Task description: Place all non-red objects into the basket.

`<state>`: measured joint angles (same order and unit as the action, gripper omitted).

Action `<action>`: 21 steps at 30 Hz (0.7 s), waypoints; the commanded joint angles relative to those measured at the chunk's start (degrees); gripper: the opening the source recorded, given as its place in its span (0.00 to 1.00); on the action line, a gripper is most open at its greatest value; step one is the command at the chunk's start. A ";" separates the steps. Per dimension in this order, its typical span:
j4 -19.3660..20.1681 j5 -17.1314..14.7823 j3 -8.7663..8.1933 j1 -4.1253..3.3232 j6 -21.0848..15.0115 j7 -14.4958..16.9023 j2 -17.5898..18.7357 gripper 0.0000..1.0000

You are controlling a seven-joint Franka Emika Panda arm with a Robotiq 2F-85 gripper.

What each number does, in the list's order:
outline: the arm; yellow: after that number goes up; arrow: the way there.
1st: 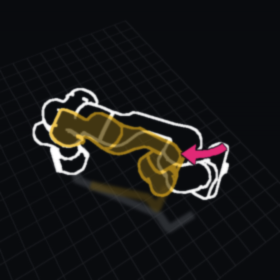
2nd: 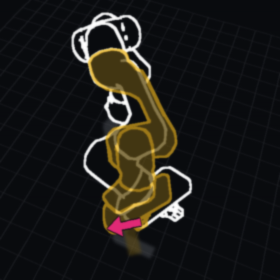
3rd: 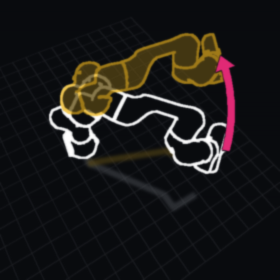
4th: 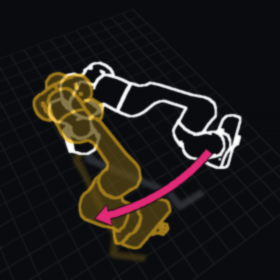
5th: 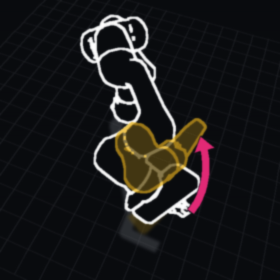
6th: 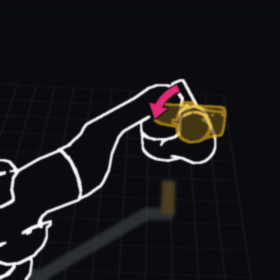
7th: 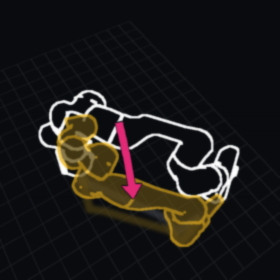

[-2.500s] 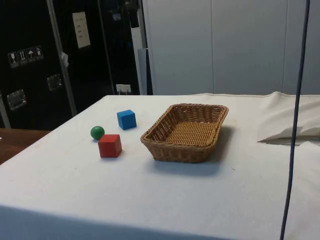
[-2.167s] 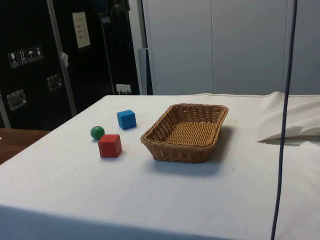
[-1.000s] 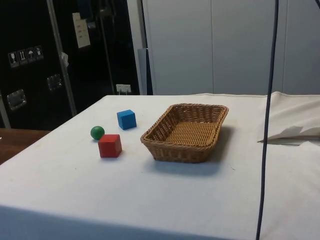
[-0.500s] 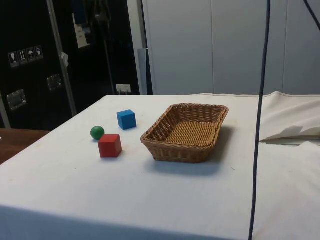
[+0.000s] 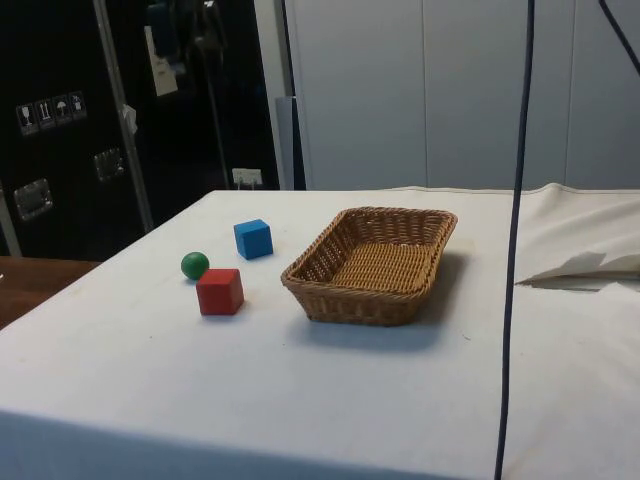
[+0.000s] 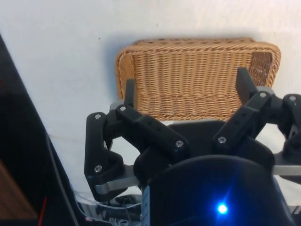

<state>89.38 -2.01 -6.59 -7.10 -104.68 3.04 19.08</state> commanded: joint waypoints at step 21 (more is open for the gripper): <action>5.16 -0.11 -2.69 0.40 -9.17 -1.26 1.38 1.00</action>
<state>94.31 -2.01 -9.28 -6.76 -113.04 2.01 20.45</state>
